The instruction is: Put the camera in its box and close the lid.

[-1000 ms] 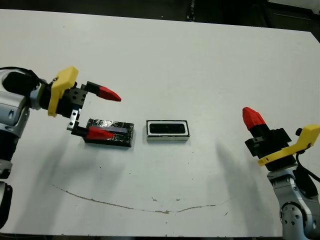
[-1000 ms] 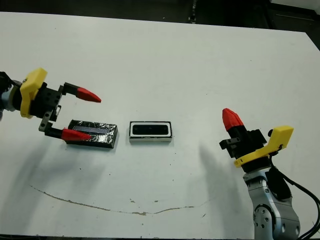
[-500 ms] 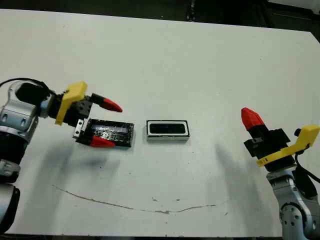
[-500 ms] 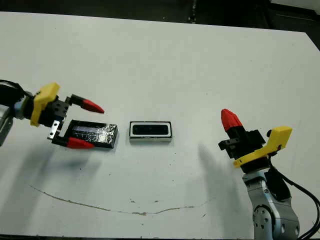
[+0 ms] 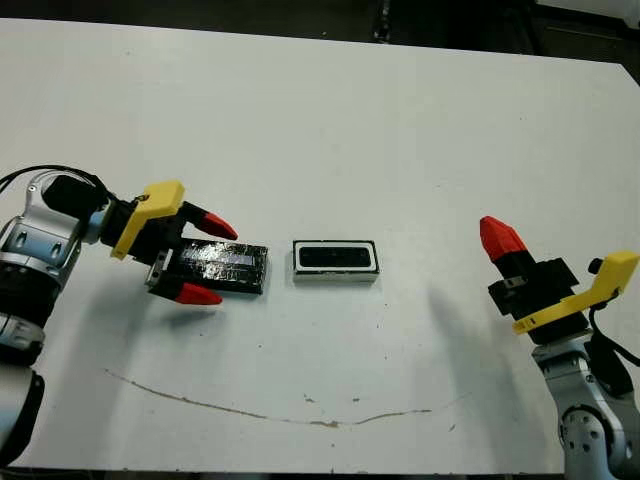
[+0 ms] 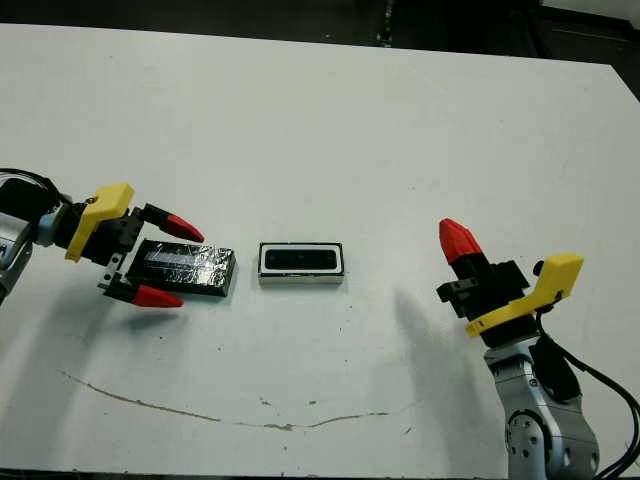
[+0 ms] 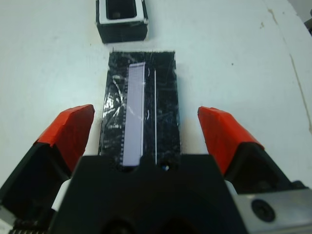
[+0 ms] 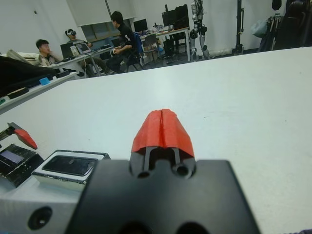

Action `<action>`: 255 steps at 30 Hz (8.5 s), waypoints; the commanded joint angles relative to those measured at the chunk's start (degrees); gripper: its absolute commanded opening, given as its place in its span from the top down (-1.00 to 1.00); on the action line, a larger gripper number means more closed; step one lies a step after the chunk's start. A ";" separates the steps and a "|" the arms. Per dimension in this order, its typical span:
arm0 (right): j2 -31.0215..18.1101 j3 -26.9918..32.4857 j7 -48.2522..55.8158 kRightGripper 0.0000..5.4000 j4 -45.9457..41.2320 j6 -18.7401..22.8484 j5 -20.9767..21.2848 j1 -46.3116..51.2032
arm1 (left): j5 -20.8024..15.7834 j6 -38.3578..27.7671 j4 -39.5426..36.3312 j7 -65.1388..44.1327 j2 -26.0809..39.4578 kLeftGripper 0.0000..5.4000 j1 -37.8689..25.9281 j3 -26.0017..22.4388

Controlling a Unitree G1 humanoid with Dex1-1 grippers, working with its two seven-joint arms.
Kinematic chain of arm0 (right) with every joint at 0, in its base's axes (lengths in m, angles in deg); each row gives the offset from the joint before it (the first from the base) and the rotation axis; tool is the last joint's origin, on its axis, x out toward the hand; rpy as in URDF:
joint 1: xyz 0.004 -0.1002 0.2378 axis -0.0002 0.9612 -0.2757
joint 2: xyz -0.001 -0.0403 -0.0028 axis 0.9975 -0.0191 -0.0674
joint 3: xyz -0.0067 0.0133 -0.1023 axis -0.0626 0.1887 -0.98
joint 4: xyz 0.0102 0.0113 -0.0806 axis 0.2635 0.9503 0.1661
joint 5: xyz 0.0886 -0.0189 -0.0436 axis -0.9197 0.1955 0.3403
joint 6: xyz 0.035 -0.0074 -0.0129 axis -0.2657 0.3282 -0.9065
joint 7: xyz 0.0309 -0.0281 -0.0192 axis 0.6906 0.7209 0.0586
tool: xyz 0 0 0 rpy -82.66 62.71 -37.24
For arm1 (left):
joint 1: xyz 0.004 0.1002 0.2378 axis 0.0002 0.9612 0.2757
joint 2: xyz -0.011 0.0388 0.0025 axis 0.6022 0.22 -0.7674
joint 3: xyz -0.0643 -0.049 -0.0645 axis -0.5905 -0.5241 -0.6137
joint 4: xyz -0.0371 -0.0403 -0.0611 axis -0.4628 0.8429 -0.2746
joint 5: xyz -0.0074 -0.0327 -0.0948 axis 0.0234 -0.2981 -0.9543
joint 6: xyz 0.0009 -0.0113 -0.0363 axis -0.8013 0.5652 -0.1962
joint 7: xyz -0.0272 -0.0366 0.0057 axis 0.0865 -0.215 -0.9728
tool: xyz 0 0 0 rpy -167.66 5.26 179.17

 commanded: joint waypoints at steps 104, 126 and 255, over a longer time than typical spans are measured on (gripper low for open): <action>-1.53 -0.49 0.54 1.00 0.62 0.16 -0.67 0.75 | -6.77 19.34 -9.26 12.28 -13.82 -0.17 5.58 -3.59; -1.51 -0.23 1.68 1.00 1.46 -0.37 -1.05 0.54 | -3.77 15.84 -5.77 12.51 -18.84 -0.17 3.75 0.09; -1.50 -0.59 0.58 1.00 1.78 -0.32 -1.87 0.80 | -16.92 21.11 -50.73 64.60 -25.83 -0.89 38.61 -34.03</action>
